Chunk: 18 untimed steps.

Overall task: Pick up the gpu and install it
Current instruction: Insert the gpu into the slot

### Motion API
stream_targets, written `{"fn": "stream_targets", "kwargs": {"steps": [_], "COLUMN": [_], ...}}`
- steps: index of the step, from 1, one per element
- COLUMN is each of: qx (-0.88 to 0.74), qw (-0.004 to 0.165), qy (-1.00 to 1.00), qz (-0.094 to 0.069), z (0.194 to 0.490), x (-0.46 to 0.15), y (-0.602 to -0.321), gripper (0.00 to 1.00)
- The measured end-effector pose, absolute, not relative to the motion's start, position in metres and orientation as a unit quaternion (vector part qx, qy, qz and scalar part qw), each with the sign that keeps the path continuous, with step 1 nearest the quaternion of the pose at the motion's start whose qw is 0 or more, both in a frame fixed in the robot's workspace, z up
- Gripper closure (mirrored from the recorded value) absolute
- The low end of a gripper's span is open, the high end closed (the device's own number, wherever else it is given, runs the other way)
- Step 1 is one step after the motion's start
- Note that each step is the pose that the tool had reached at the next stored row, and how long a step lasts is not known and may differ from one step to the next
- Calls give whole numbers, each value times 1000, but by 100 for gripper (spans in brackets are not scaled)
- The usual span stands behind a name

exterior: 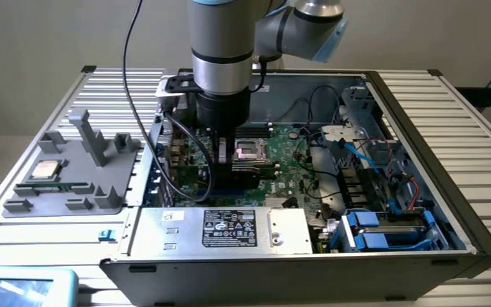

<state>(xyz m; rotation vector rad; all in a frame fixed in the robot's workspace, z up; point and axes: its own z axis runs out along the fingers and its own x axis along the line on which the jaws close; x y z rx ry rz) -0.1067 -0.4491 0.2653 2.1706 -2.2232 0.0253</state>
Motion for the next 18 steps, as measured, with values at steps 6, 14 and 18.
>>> {"fn": "stream_targets", "kwargs": {"steps": [6,14,18], "qx": [698,698,698], "qw": [17,17,17], "qy": [-716,-716,-716], "qz": [8,8,8], "z": [265,265,265], "x": [-107,-107,-107], "y": [-450,-451,-452], "gripper": [75,75,75]}}
